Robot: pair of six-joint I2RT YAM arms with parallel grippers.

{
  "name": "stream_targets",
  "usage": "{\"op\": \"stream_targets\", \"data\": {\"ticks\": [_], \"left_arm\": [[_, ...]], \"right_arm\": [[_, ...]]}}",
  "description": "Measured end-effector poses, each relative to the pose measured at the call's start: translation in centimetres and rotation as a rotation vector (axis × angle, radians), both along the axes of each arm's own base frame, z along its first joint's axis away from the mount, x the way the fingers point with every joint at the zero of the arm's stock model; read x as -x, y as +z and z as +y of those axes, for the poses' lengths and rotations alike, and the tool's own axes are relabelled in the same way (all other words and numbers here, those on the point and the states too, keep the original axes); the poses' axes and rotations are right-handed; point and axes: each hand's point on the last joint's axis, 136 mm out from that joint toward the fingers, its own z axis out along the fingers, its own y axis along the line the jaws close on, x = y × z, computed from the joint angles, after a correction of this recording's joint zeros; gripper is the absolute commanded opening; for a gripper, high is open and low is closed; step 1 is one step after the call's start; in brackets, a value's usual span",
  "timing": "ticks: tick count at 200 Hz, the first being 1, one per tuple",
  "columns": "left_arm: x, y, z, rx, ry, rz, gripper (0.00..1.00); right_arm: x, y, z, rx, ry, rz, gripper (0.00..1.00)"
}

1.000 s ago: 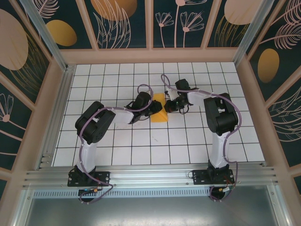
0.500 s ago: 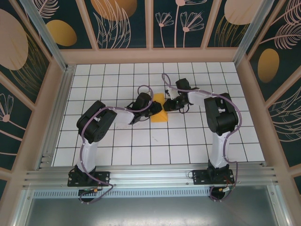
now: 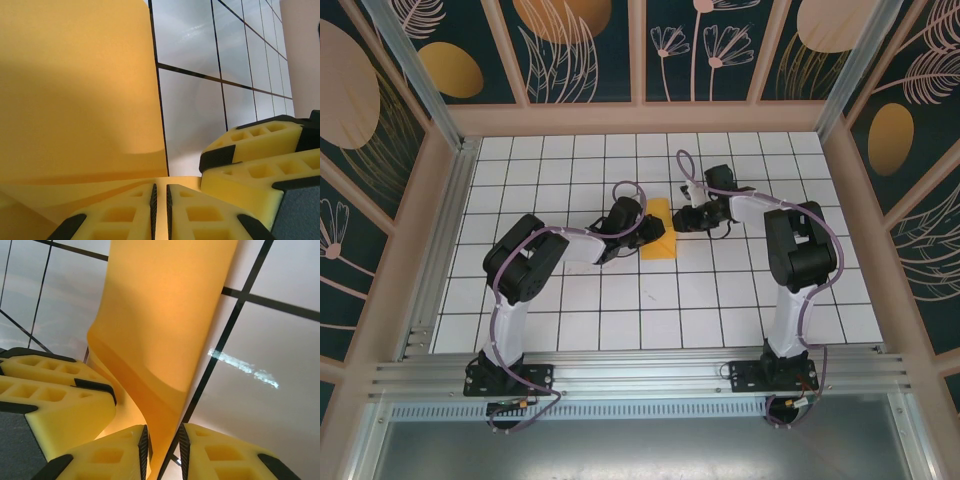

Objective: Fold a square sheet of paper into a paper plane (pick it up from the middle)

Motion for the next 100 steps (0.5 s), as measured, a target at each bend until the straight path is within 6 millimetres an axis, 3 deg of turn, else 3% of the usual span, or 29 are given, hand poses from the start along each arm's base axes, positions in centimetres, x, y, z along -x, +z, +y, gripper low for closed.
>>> {"op": "stream_targets", "data": {"ticks": [42, 100], "left_arm": [[0.23, -0.43, 0.27, -0.006, 0.003, 0.004, 0.17], [0.09, -0.15, 0.16, 0.003, 0.003, -0.007, 0.17]], "right_arm": [[0.21, -0.15, 0.04, -0.011, -0.016, 0.022, 0.32], [0.92, -0.06, 0.58, -0.056, -0.005, 0.052, 0.23]]}}
